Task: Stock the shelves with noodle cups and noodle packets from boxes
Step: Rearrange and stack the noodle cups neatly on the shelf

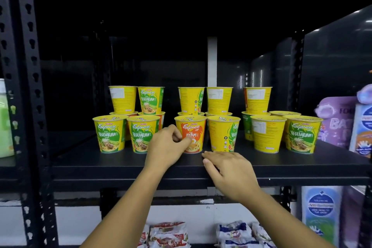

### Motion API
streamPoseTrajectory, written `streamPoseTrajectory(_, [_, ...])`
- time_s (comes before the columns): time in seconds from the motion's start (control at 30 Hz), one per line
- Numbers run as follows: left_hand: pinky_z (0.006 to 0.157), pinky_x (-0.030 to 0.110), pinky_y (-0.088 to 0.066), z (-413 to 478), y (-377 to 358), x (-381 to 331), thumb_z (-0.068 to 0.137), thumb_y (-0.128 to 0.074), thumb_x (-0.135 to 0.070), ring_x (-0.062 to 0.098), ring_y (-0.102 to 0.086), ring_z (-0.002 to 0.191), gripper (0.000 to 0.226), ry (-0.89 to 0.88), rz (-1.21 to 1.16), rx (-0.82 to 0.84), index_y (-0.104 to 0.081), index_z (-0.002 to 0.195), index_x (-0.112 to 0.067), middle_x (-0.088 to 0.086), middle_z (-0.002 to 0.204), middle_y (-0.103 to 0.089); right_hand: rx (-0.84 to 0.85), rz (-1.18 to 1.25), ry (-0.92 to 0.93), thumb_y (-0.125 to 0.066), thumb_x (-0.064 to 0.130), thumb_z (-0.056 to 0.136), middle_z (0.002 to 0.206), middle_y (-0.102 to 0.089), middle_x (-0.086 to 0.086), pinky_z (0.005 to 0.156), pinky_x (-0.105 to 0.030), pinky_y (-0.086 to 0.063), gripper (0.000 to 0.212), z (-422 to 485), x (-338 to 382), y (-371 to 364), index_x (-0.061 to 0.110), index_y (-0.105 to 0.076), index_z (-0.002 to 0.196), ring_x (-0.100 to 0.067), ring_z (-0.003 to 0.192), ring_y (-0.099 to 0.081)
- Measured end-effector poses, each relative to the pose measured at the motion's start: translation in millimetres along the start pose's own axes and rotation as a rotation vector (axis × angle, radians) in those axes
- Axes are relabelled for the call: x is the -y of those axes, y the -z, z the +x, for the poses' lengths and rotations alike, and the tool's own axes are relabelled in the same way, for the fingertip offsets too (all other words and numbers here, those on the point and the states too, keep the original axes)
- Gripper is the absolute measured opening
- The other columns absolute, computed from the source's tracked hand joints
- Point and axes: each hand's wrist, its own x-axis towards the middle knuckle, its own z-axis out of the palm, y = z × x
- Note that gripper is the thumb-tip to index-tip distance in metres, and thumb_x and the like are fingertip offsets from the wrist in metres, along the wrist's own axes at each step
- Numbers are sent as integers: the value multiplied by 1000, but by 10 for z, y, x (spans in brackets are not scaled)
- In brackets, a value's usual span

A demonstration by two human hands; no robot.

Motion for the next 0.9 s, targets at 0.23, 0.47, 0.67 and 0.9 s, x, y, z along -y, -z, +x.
streamPoseTrajectory(0.23, [78, 38, -55, -104, -3, 26, 90, -47, -63, 4, -61, 91, 44, -455, 186, 394, -77, 96, -31, -16, 93, -72, 87, 157, -140, -50, 51, 101, 114, -72, 21, 87, -32, -54, 32, 7, -152, 194, 37, -74, 116, -2, 105, -61])
streamPoseTrajectory(0.47, [88, 36, -53, -120, 55, -31, 98, -48, -53, 2, -57, 105, 38, -524, 218, 441, -77, 113, -34, -19, 112, -72, 112, 320, -549, -78, 37, 87, 98, -69, 9, 86, -37, -54, 27, 287, -488, 424, 25, -64, 107, -12, 95, -64])
streamPoseTrajectory(0.67, [91, 38, -52, -120, 53, -9, 102, -45, -55, 3, -54, 111, 39, -547, 224, 475, -73, 121, -35, -19, 120, -70, 176, 729, -781, -89, 23, 74, 138, -57, -3, 100, -38, -42, 103, 675, -432, 353, 22, -27, 156, -22, 117, -52])
streamPoseTrajectory(0.9, [89, 42, -53, -99, 45, 11, 101, -44, -54, 7, -55, 107, 41, -531, 202, 502, -75, 119, -34, -16, 116, -71, 156, 817, -707, -92, 12, 69, 135, -63, -4, 105, -40, -47, 94, 645, -512, 197, 26, -41, 146, -20, 118, -61])
